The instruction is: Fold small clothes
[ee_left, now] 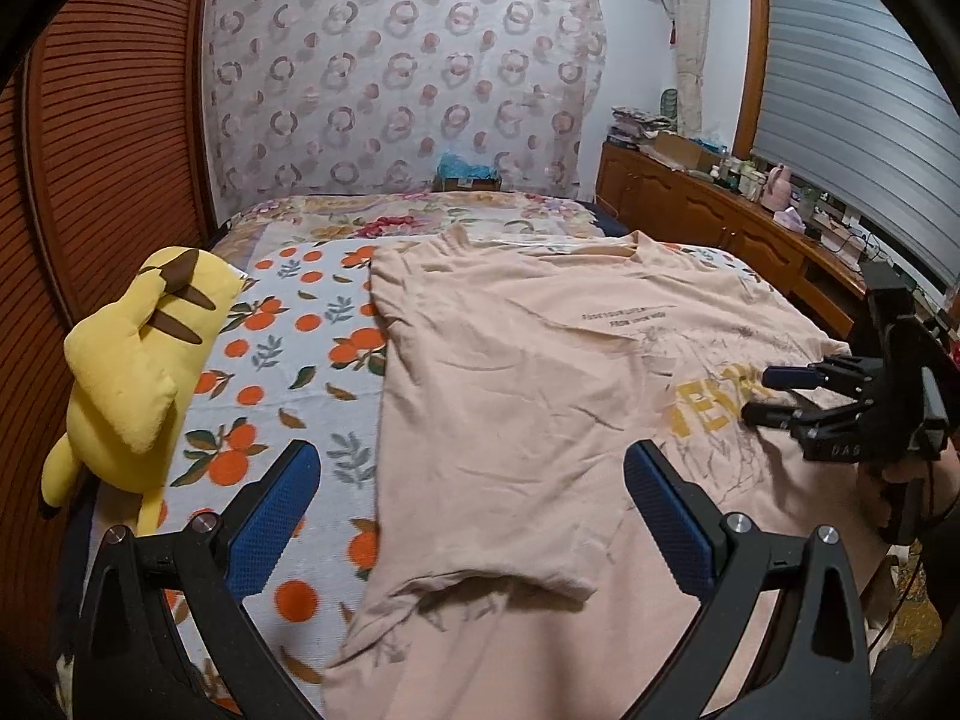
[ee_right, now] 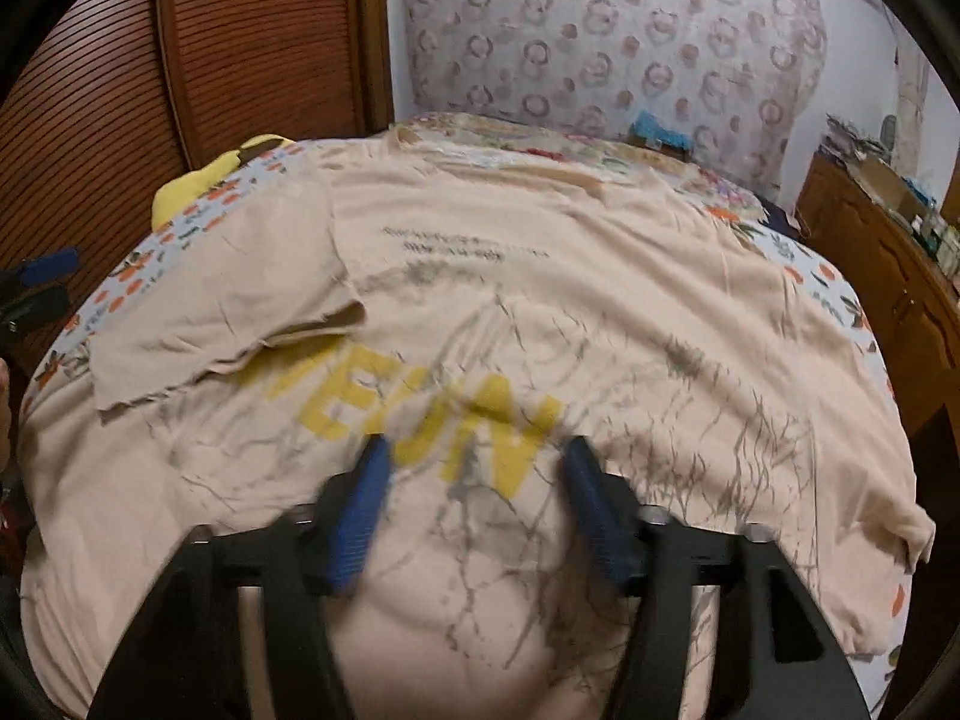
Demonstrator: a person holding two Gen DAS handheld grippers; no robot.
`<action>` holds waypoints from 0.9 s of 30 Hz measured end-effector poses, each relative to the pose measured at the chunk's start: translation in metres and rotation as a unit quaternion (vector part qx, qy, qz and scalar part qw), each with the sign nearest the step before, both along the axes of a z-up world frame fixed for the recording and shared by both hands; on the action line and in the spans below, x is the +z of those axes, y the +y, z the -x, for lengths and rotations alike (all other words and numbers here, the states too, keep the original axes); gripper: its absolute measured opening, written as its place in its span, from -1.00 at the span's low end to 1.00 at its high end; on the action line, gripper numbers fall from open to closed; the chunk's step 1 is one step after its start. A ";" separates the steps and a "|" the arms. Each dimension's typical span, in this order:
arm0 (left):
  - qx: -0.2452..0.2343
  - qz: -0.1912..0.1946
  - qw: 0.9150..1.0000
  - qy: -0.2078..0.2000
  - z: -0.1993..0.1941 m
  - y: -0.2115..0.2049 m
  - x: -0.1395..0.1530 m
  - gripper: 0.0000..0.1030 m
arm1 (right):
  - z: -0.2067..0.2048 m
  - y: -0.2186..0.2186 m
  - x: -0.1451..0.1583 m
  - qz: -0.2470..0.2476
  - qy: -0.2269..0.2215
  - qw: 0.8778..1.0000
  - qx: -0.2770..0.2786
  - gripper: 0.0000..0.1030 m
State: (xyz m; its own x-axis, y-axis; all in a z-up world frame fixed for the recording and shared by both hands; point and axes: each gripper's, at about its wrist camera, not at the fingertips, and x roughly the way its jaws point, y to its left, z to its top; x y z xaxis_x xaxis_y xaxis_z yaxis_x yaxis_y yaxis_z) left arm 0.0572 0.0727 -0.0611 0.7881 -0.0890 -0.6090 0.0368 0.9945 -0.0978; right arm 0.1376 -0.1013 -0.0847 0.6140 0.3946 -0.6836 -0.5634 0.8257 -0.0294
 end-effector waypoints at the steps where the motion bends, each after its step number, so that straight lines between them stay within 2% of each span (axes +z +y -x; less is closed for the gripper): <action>1: -0.001 0.000 1.000 -0.002 0.000 -0.003 0.000 0.97 | -0.001 0.000 0.000 0.000 0.001 1.000 -0.002 0.41; 3: -0.001 0.000 1.000 -0.008 -0.001 -0.008 0.001 0.97 | -0.002 -0.004 0.001 -0.003 -0.002 1.000 -0.004 0.48; 11: -0.023 0.002 1.000 -0.011 -0.005 -0.027 0.002 0.97 | 0.006 -0.045 0.005 -0.021 -0.016 0.998 -0.053 0.48; 16: -0.037 0.008 0.999 -0.011 -0.008 -0.037 0.002 0.97 | 0.009 -0.103 0.008 -0.036 -0.024 0.994 -0.105 0.48; 23: -0.058 0.006 0.998 -0.021 -0.013 -0.053 0.008 0.97 | 0.004 -0.190 0.013 -0.057 -0.032 0.980 -0.188 0.48; 27: -0.072 0.001 0.997 -0.023 -0.020 -0.064 0.010 0.97 | -0.016 -0.220 0.008 -0.065 -0.014 0.974 -0.217 0.48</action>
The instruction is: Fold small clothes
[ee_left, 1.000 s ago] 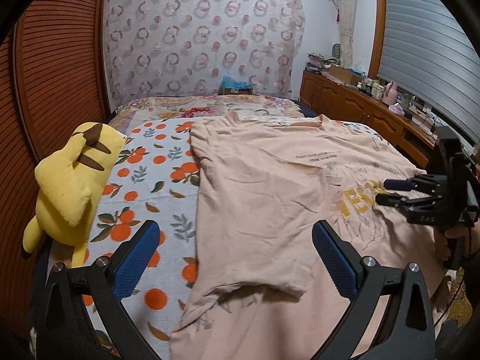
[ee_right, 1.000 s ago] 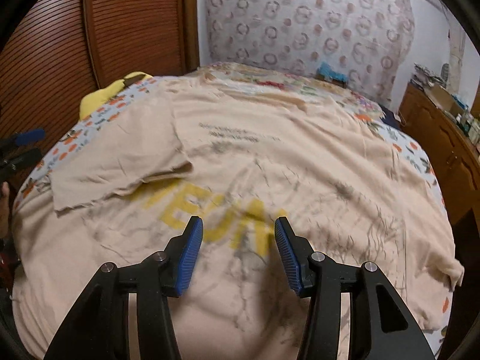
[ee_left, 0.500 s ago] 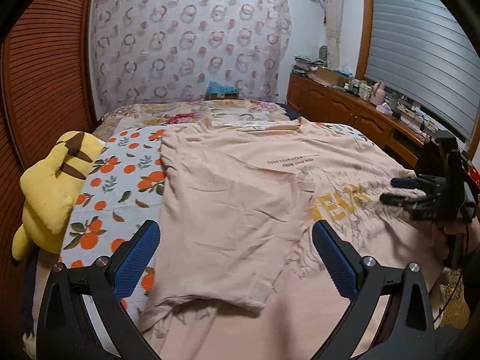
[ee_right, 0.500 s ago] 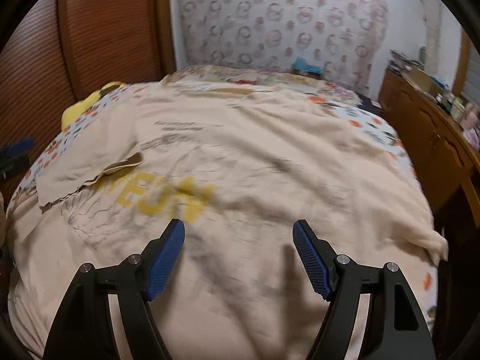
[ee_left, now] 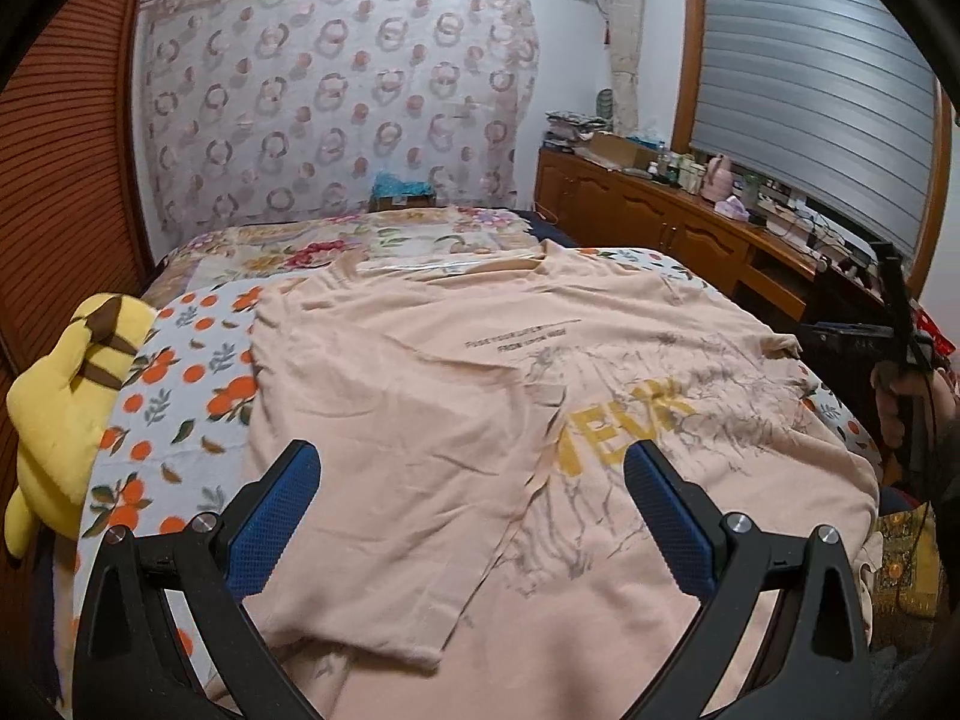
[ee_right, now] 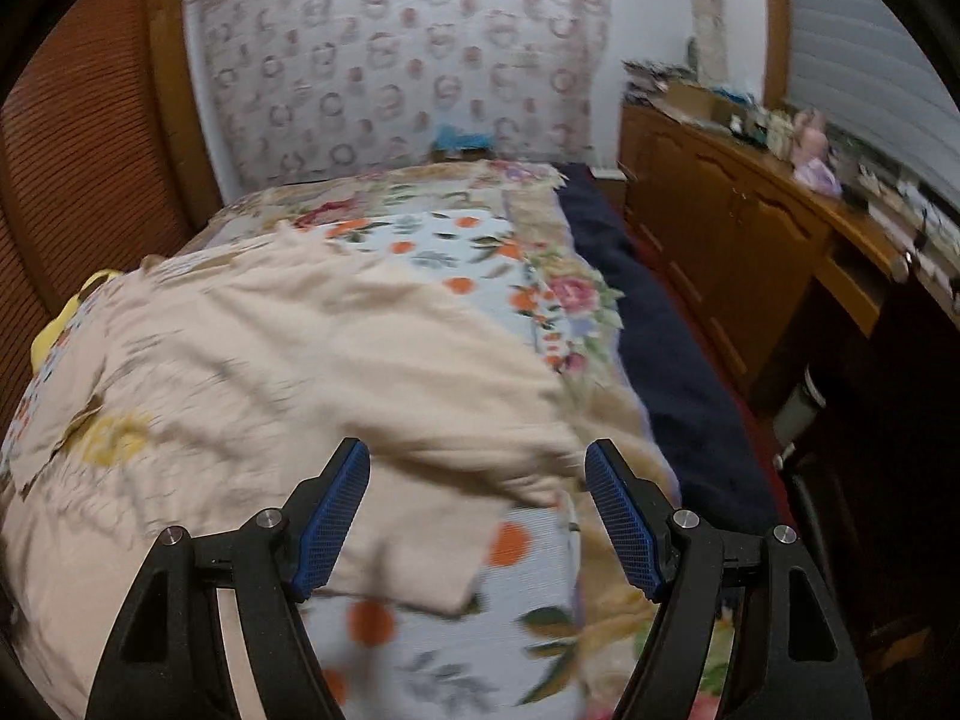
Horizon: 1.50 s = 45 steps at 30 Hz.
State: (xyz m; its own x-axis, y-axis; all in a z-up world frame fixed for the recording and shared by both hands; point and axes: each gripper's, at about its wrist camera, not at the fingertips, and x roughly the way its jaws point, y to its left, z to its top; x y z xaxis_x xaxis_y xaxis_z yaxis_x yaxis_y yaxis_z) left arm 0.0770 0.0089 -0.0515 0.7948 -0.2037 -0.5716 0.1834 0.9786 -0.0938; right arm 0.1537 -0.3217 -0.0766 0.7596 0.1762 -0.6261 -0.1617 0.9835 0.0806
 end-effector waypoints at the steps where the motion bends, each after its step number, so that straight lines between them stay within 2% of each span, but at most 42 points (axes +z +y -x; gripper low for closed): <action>1: -0.003 -0.001 1.000 -0.001 -0.002 -0.003 0.000 0.97 | -0.005 -0.004 -0.002 -0.006 0.005 1.000 -0.001 0.48; 4: -0.007 0.001 1.000 0.001 -0.007 -0.006 0.001 0.97 | -0.025 -0.011 -0.013 -0.027 0.030 0.999 -0.004 0.47; 8: -0.010 0.007 1.000 0.001 -0.008 -0.008 0.000 0.97 | -0.049 -0.009 -0.020 -0.050 0.052 0.997 -0.003 0.30; 10: -0.009 0.007 1.000 0.003 -0.007 -0.007 -0.001 0.97 | -0.056 -0.013 -0.024 -0.061 0.064 0.996 0.003 0.02; 12: -0.007 0.009 1.000 0.003 -0.006 -0.005 -0.002 0.97 | -0.055 -0.015 -0.024 -0.061 0.061 0.996 0.014 -0.19; 14: -0.003 0.013 1.000 0.004 -0.005 -0.002 -0.003 0.97 | -0.051 -0.012 -0.020 -0.030 0.046 0.998 0.009 -0.33; 17: 0.007 0.015 1.000 0.006 -0.005 0.004 -0.006 0.97 | -0.037 -0.004 -0.014 0.014 0.024 1.000 0.007 -0.69; 18: 0.009 0.016 1.000 0.008 -0.005 0.005 -0.007 0.97 | -0.035 -0.003 -0.010 0.019 0.016 1.000 0.007 -0.72; 24: 0.021 0.023 0.999 0.012 -0.003 0.016 -0.011 0.97 | -0.014 0.019 0.028 0.045 -0.069 0.996 0.015 -0.74; 28: 0.027 0.023 0.999 0.007 0.000 0.019 -0.009 0.97 | -0.002 0.050 0.054 0.040 -0.096 0.993 0.061 -0.75; 31: 0.029 0.023 0.999 0.007 0.000 0.019 -0.009 0.97 | 0.010 0.088 0.069 0.046 -0.108 0.988 0.105 -0.74; 32: 0.029 0.023 0.999 0.007 0.001 0.020 -0.009 0.97 | 0.015 0.103 0.073 0.042 -0.109 0.985 0.130 -0.70; 34: 0.028 0.021 0.999 0.009 0.001 0.020 -0.010 0.97 | 0.023 0.122 0.077 0.029 -0.115 0.978 0.171 -0.25; 36: 0.029 0.017 0.999 0.010 0.002 0.020 -0.010 0.97 | 0.028 0.131 0.079 0.019 -0.121 0.973 0.195 0.05; 40: 0.029 0.019 0.999 0.008 0.003 0.021 -0.010 0.97 | 0.021 0.121 0.068 0.027 -0.113 0.976 0.183 0.06; 45: 0.030 0.023 0.999 0.006 0.004 0.021 -0.010 0.97 | 0.003 0.121 0.049 0.033 -0.061 0.984 0.164 0.06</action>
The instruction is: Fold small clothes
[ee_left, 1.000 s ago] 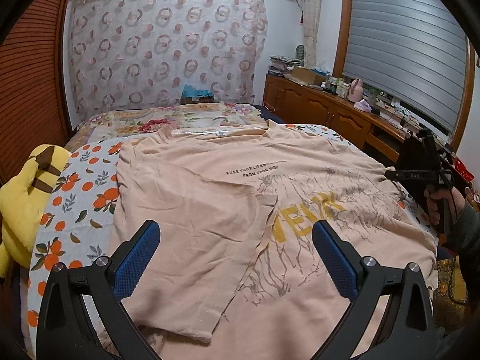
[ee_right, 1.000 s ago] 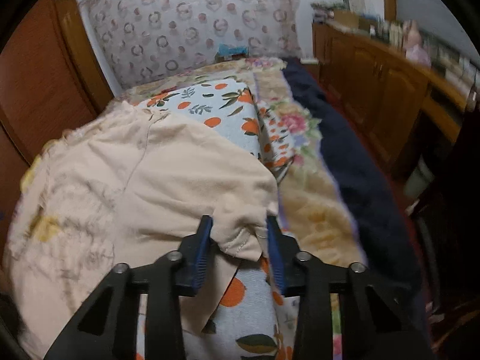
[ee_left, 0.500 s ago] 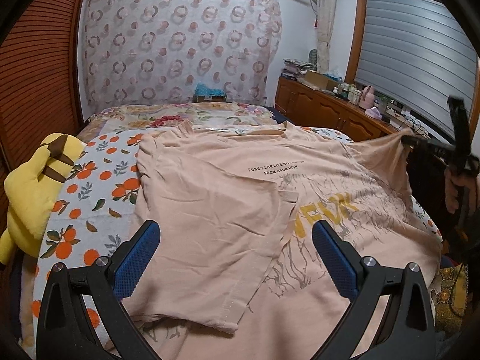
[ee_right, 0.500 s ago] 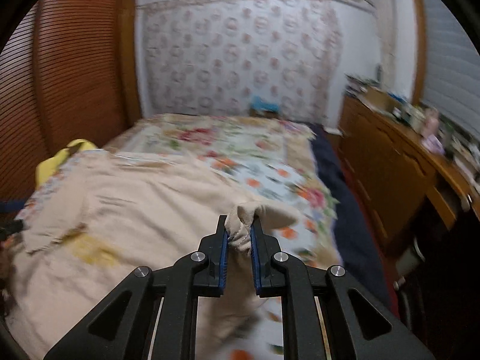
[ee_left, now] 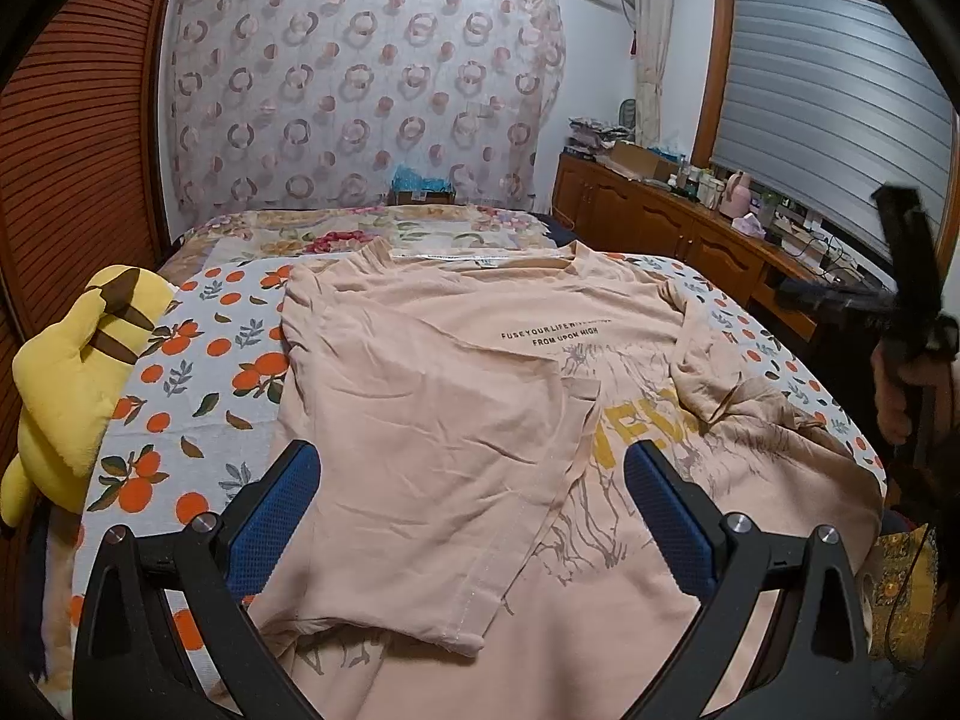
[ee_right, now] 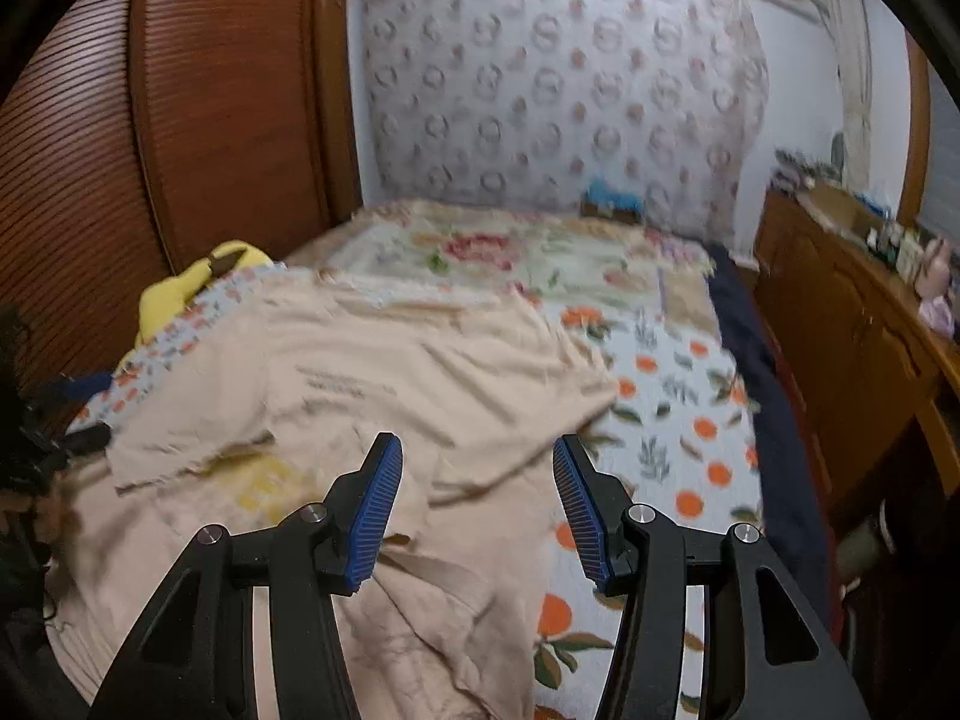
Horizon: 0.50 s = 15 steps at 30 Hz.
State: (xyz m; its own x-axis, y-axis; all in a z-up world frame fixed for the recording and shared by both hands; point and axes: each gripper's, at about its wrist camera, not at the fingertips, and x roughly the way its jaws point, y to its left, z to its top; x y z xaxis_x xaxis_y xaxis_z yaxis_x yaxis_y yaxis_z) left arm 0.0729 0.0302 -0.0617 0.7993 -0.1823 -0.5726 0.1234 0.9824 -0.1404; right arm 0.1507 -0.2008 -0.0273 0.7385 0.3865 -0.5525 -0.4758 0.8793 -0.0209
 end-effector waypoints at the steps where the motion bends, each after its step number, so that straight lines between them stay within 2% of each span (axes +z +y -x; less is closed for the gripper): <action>1: 0.000 0.000 1.000 0.001 0.000 0.000 0.000 0.97 | -0.005 0.002 -0.006 0.000 0.015 1.000 0.002 0.06; 4: -0.002 -0.001 1.000 0.002 0.001 0.000 0.000 0.97 | -0.024 0.015 -0.021 -0.009 0.062 0.998 0.009 0.06; 8: -0.003 -0.006 1.000 0.002 0.001 0.000 0.001 0.97 | -0.047 0.044 -0.035 -0.016 0.101 0.994 0.025 0.05; 11: -0.001 -0.005 1.000 0.002 0.001 0.000 0.001 0.97 | -0.065 0.059 -0.043 -0.012 0.128 0.991 0.031 -0.33; 12: 0.000 -0.004 1.000 0.002 0.001 0.001 0.001 0.97 | -0.068 0.065 -0.044 -0.006 0.134 0.990 0.037 -0.68; 13: 0.002 -0.004 1.000 0.002 0.002 0.002 0.000 0.97 | -0.071 0.066 -0.045 -0.002 0.133 0.990 0.042 -0.84; 15: 0.004 -0.003 1.000 0.003 0.003 0.005 0.000 0.97 | -0.072 0.077 -0.037 0.003 0.120 0.991 0.060 -0.90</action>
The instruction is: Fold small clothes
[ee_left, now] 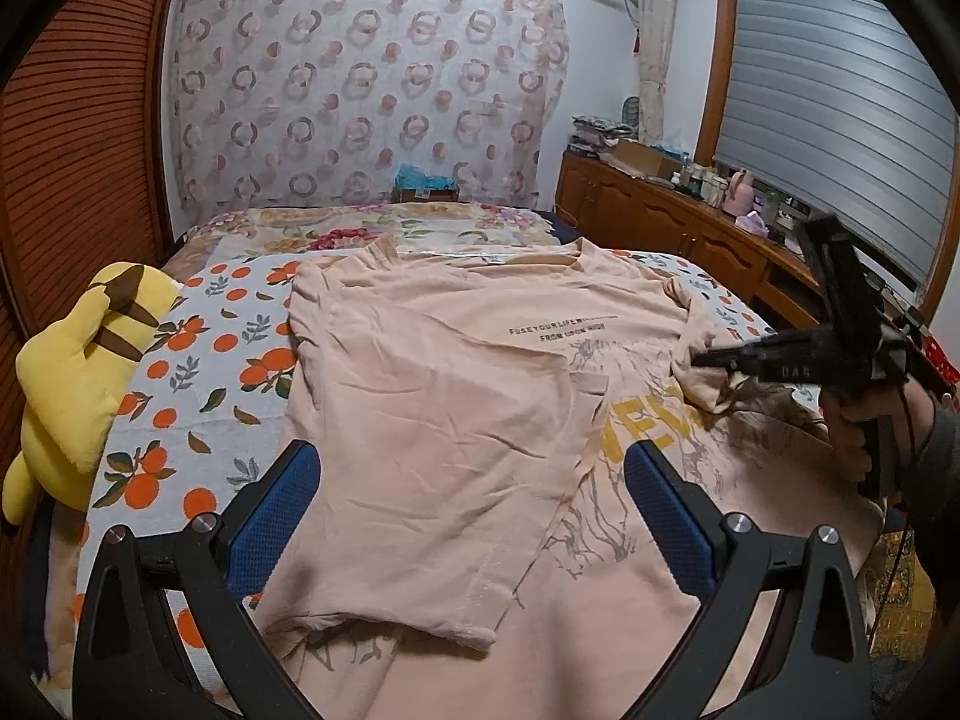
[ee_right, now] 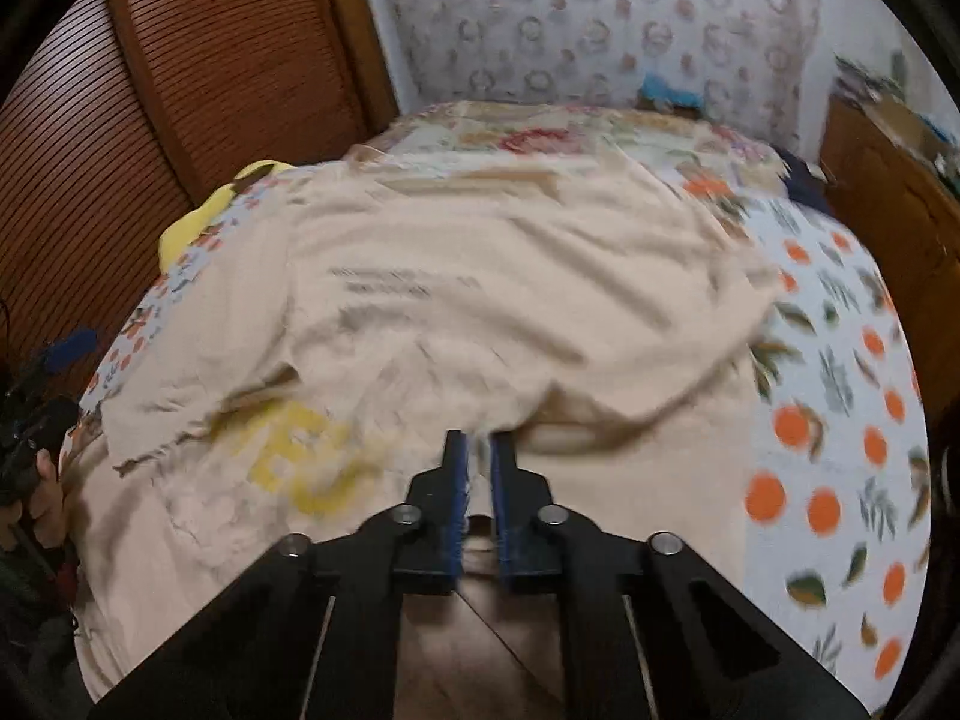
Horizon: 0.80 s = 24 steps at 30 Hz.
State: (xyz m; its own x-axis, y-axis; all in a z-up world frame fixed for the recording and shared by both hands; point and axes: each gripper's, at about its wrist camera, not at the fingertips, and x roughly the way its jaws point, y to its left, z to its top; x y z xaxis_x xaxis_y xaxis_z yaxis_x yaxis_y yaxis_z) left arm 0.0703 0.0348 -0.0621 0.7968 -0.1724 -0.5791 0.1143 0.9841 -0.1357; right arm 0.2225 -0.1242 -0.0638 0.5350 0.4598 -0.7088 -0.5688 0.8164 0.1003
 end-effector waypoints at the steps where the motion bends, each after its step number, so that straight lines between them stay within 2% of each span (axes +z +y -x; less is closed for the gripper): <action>1: 0.002 0.001 1.000 0.001 0.000 0.002 0.000 0.97 | -0.001 0.005 0.006 -0.004 -0.007 1.000 0.011 -0.92; 5: 0.006 0.004 1.000 0.002 0.001 0.006 -0.002 0.97 | -0.009 0.032 0.036 -0.012 -0.034 0.999 0.040 -0.92; 10: 0.008 0.007 1.000 0.004 0.002 0.009 -0.004 0.97 | -0.019 0.066 0.053 -0.016 -0.058 0.996 0.060 -0.89; 11: 0.008 0.008 1.000 0.004 0.002 0.009 -0.004 0.97 | -0.021 0.071 0.052 -0.017 -0.062 0.996 0.059 -0.77; 13: 0.008 0.009 1.000 0.005 0.003 0.011 -0.004 0.97 | -0.026 0.073 0.050 -0.014 -0.053 0.997 0.049 -0.01; 19: 0.014 0.011 1.000 0.002 0.007 0.014 -0.003 0.97 | -0.010 0.034 0.045 -0.010 -0.069 0.997 0.010 0.03; 24: 0.016 0.013 1.000 0.002 0.007 0.017 -0.003 0.97 | 0.015 -0.003 0.031 0.000 -0.060 0.998 -0.006 0.03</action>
